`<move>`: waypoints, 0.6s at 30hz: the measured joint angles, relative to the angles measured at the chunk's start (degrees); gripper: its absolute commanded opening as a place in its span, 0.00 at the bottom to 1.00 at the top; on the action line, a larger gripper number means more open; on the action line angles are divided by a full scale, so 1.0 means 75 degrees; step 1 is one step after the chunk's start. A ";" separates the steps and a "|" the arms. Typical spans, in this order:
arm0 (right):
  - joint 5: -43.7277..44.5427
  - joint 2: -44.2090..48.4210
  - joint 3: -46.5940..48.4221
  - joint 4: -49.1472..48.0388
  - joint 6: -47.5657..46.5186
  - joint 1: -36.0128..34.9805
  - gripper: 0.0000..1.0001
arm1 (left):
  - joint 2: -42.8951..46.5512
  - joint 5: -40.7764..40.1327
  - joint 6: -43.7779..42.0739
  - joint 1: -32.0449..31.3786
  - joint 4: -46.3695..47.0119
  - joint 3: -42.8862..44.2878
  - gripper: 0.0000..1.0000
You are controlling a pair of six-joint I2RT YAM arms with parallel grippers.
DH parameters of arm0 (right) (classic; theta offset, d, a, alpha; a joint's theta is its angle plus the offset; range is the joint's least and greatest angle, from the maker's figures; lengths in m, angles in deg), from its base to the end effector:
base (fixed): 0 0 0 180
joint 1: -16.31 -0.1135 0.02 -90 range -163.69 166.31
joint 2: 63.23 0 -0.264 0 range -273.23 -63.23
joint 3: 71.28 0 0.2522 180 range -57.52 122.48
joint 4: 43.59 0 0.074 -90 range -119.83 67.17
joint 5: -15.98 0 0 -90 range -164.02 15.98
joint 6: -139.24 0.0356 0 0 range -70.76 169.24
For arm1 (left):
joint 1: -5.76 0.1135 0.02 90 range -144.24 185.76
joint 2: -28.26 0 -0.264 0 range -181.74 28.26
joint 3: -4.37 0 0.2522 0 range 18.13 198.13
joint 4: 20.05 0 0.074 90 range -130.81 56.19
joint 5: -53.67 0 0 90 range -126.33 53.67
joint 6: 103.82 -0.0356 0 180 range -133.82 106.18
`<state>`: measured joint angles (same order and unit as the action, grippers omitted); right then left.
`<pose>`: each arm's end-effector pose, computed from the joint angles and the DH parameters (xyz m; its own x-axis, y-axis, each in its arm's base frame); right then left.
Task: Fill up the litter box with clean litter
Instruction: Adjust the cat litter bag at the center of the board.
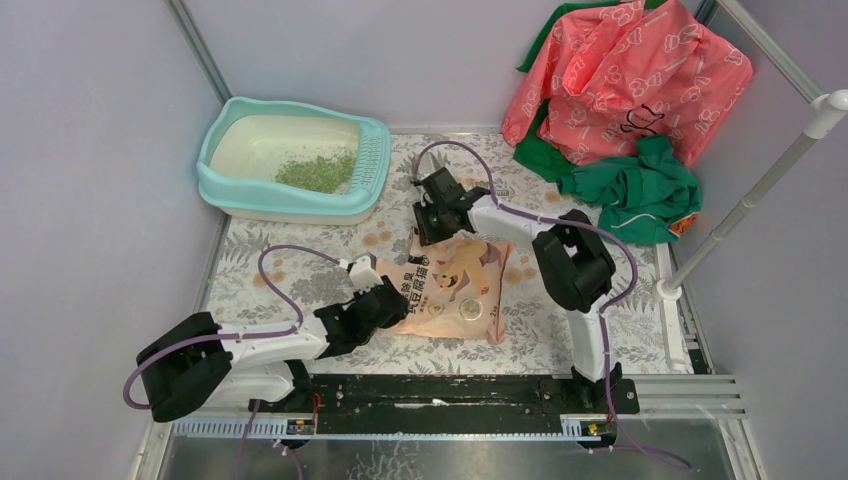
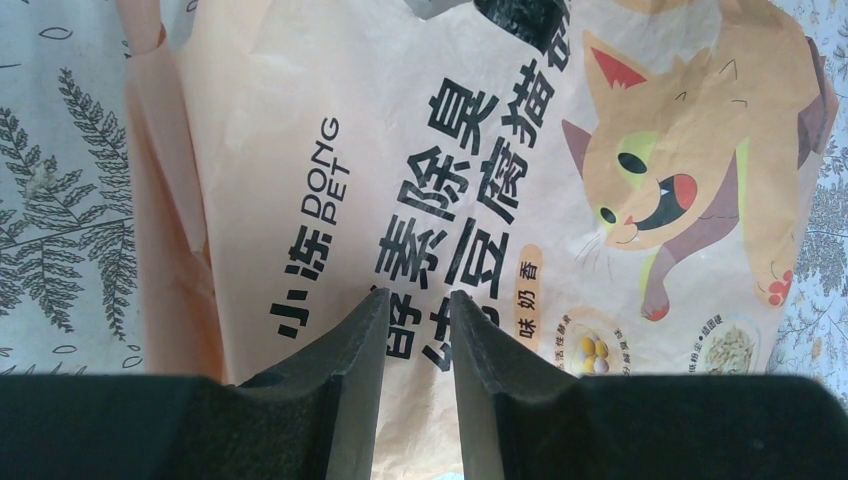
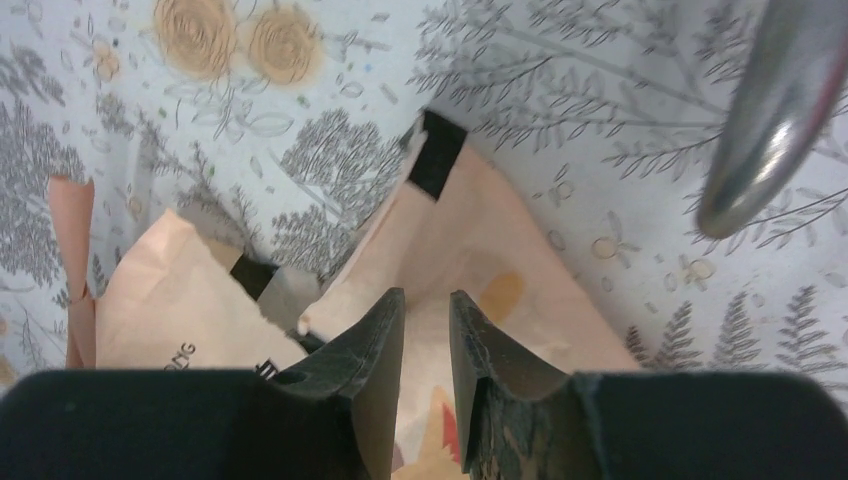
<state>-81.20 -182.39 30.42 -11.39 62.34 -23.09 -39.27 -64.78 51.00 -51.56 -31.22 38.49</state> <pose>0.3526 0.2954 0.1850 -0.7306 -0.3091 -0.6089 -0.5408 0.8064 0.2395 0.1248 -0.1631 0.1447 -0.6652 -0.4367 -0.6057 -0.1061 0.8582 -0.5023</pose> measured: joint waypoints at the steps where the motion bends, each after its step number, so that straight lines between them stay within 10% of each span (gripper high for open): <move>1: -0.0006 0.0041 -0.0044 -0.0003 -0.0009 -0.0055 0.30 | 0.0000 0.0000 0.0000 0.0000 0.0000 0.0000 0.37; 18: 0.0035 0.0093 -0.0624 -0.0111 0.0085 -0.0851 0.33 | 0.0047 0.0105 0.0006 0.0000 0.0000 0.0000 0.37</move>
<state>-80.94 -181.69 25.75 -12.22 62.98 -29.47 -38.92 -63.99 51.04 -51.56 -31.22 38.49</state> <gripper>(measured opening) 0.325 0.369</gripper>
